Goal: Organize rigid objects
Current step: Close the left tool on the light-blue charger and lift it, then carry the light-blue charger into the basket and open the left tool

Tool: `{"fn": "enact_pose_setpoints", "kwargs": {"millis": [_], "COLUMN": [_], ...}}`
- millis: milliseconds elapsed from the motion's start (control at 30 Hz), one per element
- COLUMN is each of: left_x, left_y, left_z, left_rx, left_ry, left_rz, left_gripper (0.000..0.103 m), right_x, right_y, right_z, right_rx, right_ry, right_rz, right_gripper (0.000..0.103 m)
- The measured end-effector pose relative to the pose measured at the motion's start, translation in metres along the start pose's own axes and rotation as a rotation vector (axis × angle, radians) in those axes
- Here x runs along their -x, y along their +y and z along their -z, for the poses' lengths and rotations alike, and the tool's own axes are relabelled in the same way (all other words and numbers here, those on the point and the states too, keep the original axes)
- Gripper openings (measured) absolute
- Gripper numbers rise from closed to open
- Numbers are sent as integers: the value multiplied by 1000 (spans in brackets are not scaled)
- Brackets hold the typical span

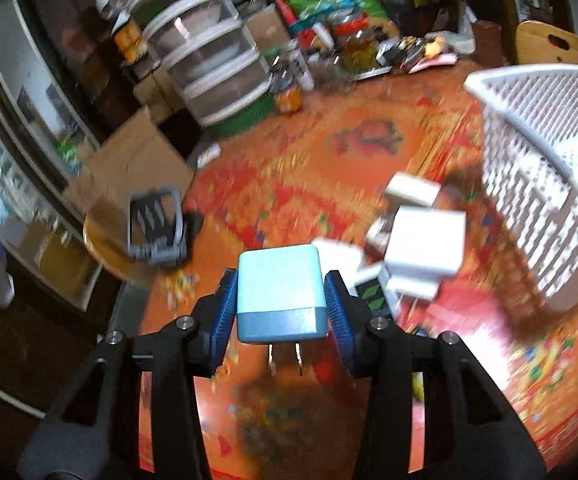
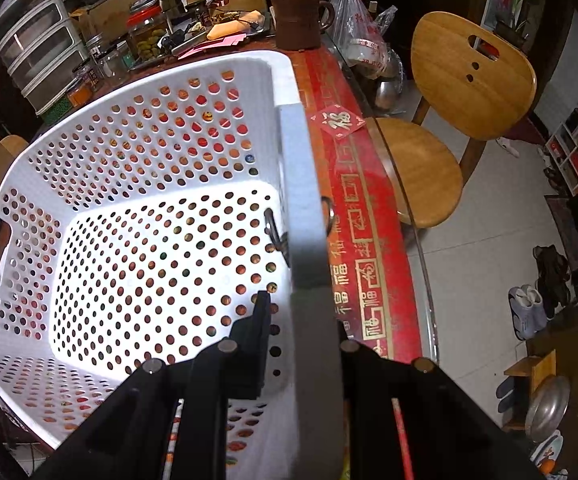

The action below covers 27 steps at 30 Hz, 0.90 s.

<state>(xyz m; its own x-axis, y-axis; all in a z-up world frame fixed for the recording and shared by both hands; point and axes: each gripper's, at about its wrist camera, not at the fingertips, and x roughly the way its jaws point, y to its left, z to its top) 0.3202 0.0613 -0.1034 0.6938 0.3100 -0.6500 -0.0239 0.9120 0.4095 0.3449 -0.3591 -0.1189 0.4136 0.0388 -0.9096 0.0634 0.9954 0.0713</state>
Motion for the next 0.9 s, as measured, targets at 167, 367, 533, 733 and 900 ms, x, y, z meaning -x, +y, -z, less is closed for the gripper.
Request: {"fn": "enact_pose_setpoints", "kwargs": {"millis": [167,367,533,733,900], "left_x": [25,47,52,39,24], "left_y": [-27,-69,-111,-171,-204], "left_z": [-40,-78,-106,-128,-127], "left_rx": [-58,-102,-161,-275,-342], "left_ry": [-74,-120,-129,-84,-30], "left_rz": [16,86,142,190,241], "left_gripper": [41,41,41,41,41], "right_x": [0,0,-1,-1,-2], "right_y": [-2,-3,-3,-4,-5], "right_z": [-1,-4,-4,-4,-4], "right_rx": [-2,-3,-2,-6,-7], "right_ry": [-2,-5,-4,-5,-4], "right_rz": [-3,-7,-4,-5,-8], "right_gripper": [15,15,15,15,15]}}
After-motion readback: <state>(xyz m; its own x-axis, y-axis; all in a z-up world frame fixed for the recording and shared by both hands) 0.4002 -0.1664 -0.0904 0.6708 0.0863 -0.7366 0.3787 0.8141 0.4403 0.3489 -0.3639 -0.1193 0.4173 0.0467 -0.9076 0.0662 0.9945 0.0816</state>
